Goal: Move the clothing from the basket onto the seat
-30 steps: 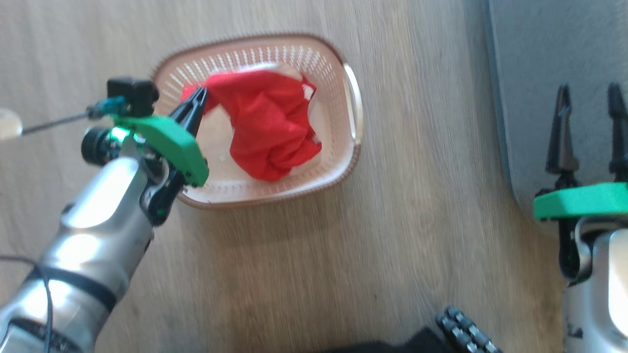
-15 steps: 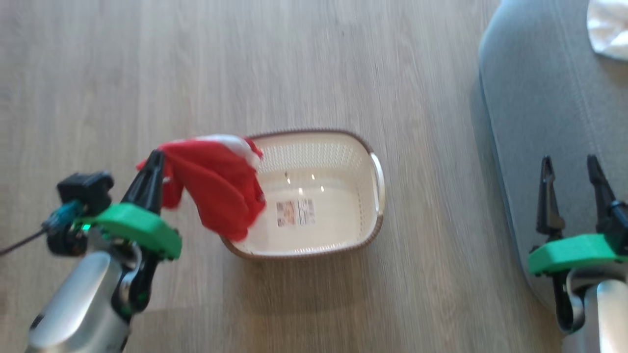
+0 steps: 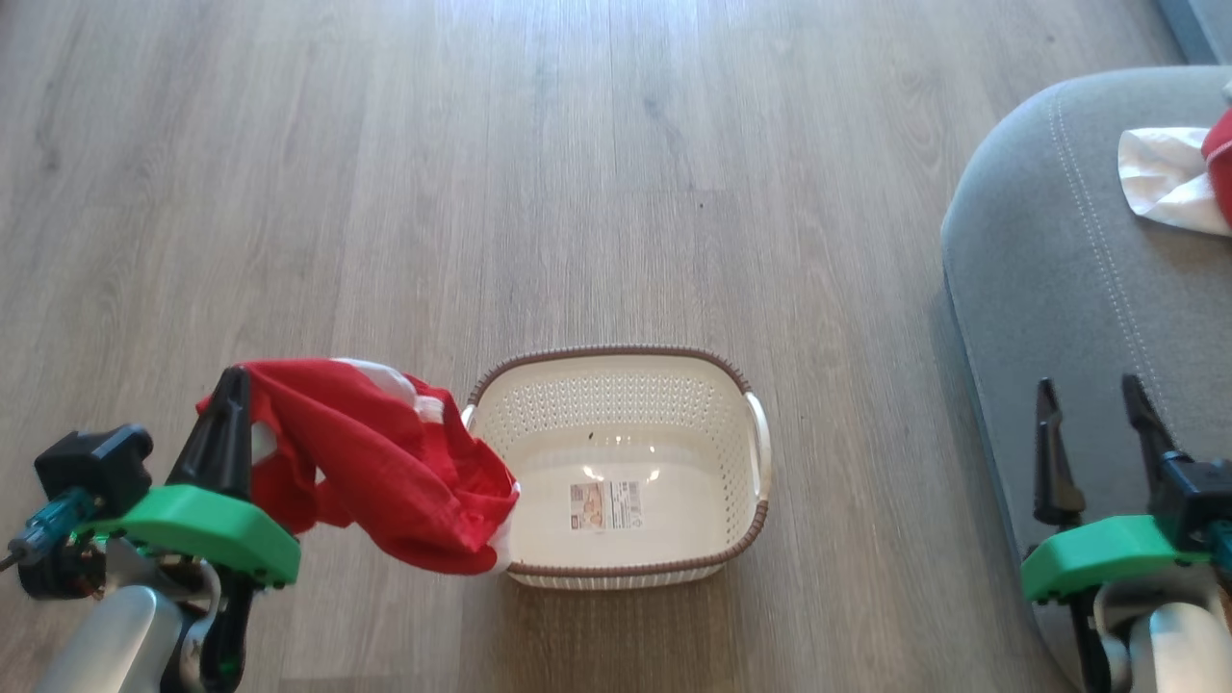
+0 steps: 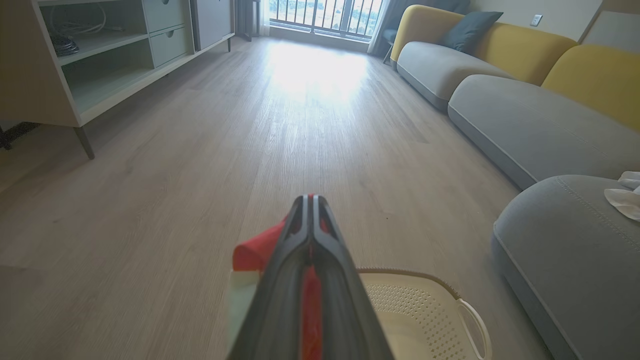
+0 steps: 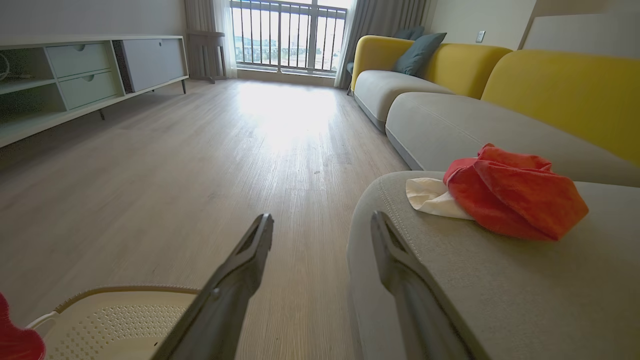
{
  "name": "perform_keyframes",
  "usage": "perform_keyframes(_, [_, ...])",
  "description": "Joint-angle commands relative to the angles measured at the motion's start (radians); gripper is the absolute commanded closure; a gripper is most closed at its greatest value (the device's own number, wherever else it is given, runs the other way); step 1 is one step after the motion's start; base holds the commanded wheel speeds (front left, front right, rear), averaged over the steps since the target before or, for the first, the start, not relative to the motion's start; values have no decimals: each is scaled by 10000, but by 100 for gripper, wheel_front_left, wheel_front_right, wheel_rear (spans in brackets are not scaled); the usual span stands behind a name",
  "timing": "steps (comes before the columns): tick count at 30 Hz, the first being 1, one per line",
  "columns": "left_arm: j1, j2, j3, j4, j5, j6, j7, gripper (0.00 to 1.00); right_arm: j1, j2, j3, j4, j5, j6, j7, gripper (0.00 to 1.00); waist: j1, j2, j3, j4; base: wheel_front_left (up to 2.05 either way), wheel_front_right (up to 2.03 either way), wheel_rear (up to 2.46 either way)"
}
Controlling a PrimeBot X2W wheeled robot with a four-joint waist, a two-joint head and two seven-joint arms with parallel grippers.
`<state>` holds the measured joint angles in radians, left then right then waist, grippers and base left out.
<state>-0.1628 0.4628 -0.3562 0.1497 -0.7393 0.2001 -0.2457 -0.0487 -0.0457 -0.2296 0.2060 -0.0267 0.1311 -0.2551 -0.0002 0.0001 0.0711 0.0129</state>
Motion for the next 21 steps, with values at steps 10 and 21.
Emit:
perform_keyframes(10, [-113, 555, 440, -385, -30, 154, 102, 100, -110, -45, 417, 14, -144, -4, -67, 0, 2, -1, -359, 103, 0, 0, 0])
perform_keyframes(21, [-20, 490, 405, -415, -44, 222, 69, 100, -124, -45, 448, 86, -192, -4, -67, 0, 2, -1, -435, 202, 0, 0, 0])
